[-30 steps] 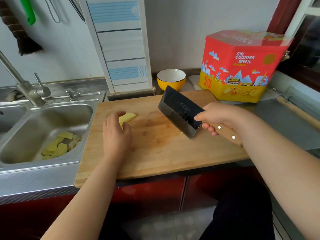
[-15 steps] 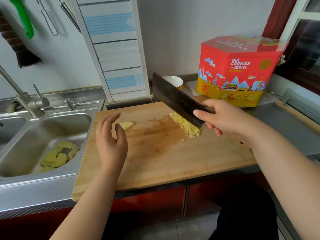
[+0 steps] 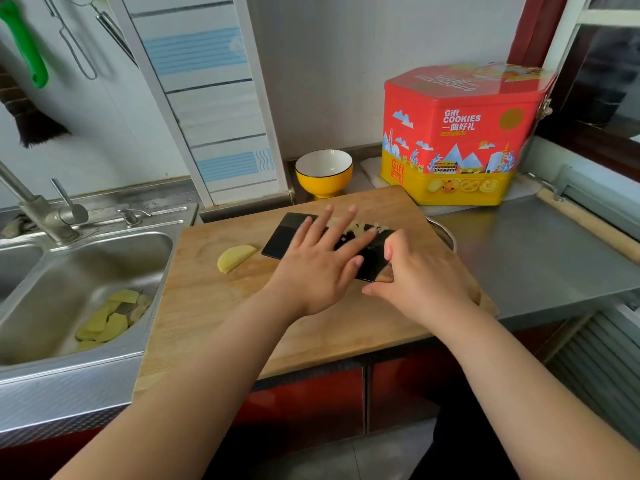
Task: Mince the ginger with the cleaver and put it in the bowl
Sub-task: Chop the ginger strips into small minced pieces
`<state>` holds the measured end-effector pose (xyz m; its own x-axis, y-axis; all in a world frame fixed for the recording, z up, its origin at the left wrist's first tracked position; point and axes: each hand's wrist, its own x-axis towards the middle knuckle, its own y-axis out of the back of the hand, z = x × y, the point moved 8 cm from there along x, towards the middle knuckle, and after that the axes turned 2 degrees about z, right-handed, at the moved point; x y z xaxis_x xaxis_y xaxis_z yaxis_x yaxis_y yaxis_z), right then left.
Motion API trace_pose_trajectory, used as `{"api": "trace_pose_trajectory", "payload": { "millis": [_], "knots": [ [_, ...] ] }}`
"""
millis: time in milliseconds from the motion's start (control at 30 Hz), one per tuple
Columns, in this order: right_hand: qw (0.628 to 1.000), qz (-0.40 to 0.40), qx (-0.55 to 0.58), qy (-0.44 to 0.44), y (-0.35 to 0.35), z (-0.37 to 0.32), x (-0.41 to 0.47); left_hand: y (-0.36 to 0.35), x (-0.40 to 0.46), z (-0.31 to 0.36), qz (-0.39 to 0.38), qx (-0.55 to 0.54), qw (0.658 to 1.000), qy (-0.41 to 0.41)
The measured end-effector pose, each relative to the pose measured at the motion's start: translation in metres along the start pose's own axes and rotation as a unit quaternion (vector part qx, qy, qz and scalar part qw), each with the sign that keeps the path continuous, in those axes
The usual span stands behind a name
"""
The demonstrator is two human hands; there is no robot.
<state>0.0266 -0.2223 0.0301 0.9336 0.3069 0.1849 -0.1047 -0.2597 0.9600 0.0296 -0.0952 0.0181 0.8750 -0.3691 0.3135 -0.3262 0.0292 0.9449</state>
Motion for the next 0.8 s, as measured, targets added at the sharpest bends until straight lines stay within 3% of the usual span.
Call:
{"api": "trace_pose_trajectory", "payload": {
  "millis": [267, 800],
  "knots": [
    [0.998, -0.001, 0.06, 0.014, -0.01, 0.001, -0.006, -0.034, 0.037, 0.016, -0.145, 0.018, 0.988, -0.059],
    [0.993, 0.04, 0.098, -0.045, -0.003, 0.044, -0.026, -0.053, 0.06, -0.057, -0.202, 0.023, 0.976, 0.077]
  ]
}}
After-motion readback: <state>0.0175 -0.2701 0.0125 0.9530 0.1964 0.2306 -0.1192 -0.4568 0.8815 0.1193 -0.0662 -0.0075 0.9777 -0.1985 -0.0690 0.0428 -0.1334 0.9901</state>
